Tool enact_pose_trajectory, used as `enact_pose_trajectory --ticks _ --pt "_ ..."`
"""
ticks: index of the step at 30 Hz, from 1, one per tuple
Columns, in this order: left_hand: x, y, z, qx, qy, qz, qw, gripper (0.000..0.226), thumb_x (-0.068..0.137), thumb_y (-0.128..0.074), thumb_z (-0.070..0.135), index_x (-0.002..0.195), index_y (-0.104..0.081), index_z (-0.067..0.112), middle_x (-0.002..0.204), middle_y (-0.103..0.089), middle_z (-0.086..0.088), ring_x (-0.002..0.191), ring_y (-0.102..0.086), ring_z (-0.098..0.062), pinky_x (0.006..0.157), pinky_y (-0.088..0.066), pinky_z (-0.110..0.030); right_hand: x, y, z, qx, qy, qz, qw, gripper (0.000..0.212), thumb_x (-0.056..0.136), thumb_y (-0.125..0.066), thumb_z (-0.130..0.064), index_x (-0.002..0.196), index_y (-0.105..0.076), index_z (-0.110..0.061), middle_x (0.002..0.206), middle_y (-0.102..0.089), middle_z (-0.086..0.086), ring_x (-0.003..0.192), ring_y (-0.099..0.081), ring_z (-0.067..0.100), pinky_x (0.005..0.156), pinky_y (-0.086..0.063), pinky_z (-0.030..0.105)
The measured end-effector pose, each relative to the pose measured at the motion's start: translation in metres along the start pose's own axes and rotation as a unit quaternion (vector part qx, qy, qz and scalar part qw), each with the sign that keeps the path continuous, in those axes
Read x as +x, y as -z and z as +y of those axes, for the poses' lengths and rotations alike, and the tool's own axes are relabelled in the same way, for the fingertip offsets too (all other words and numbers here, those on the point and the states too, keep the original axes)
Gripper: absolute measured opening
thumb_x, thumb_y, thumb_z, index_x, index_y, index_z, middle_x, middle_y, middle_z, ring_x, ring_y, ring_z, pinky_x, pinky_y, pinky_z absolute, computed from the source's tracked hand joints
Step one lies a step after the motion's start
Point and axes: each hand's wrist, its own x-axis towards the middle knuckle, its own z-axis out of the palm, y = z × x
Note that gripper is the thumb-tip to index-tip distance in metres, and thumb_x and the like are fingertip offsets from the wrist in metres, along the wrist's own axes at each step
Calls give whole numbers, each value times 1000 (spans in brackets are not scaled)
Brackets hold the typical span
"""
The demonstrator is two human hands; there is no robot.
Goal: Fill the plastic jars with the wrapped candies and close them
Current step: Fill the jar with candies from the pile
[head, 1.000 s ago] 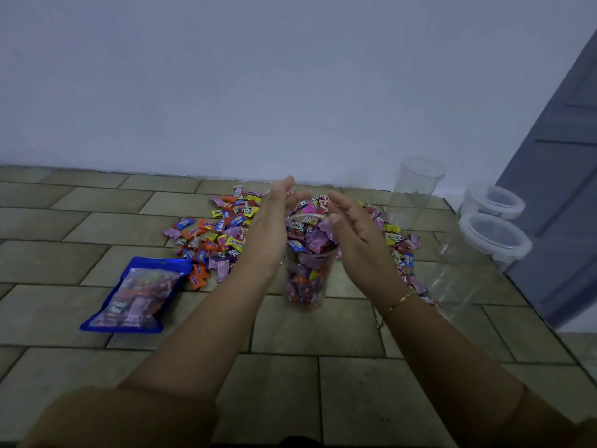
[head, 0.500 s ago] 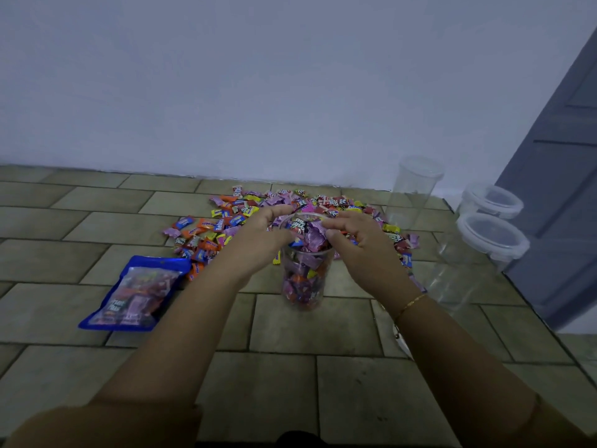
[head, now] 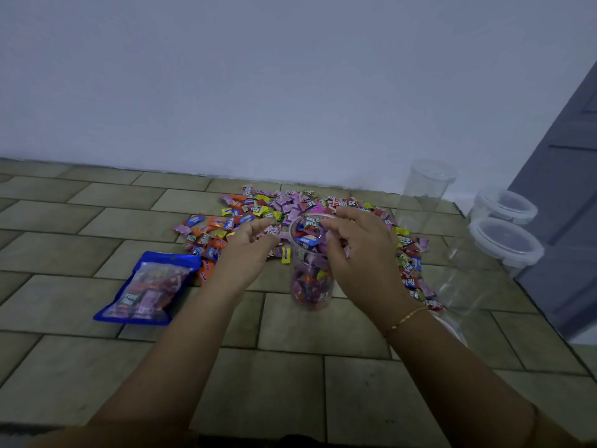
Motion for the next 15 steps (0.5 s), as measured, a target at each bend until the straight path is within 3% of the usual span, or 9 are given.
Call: enact_pose_trajectory --ticks 3,6,8,10,13,15 --pt "0 12 -14 15 24 27 999 30 90 -59 21 119 -53 30 127 -53 4 105 -53 -12 82 -40 -27 1 -3 -16 -32 61 25 997 34 84 -43 -25 100 -71 -15 108 -66 5 104 -58 29 86 -40 40" --pt "1 23 -26 40 53 47 997 38 92 -56 17 129 -50 23 96 -56 8 77 -51 -3 64 -41 -20 3 -11 -31 -19 141 43 989 31 82 -47 -16 101 -71 -10 106 -66 9 101 -56 27 84 -45 41" --pt "1 32 -34 61 68 60 994 37 95 -50 14 131 -48 21 100 -58 4 72 -48 -2 62 -39 -20 3 -22 -40 11 179 42 983 29 81 -50 -7 101 -71 -5 104 -66 13 98 -51 24 84 -46 36" --pt "3 41 -40 84 75 70 991 36 97 -46 14 133 -46 19 119 -56 -3 72 -47 -4 61 -39 -23 2 -36 -48 34 183 17 982 29 79 -52 0 102 -70 -1 101 -66 15 93 -55 27 84 -45 33" --pt "4 55 -49 129 83 77 985 39 99 -41 10 138 -42 14 112 -51 -1 75 -48 -10 60 -37 -25 -3 -57 -55 23 158 -52 986 31 80 -50 -2 103 -69 2 98 -68 17 87 -64 35 80 -54 35" --pt "5 62 -55 169 89 71 979 44 98 -39 4 141 -39 16 116 -55 -6 80 -51 -12 59 -39 -23 -5 -66 -59 19 118 -132 984 37 80 -51 6 115 -64 2 113 -64 19 103 -60 37 89 -53 43"
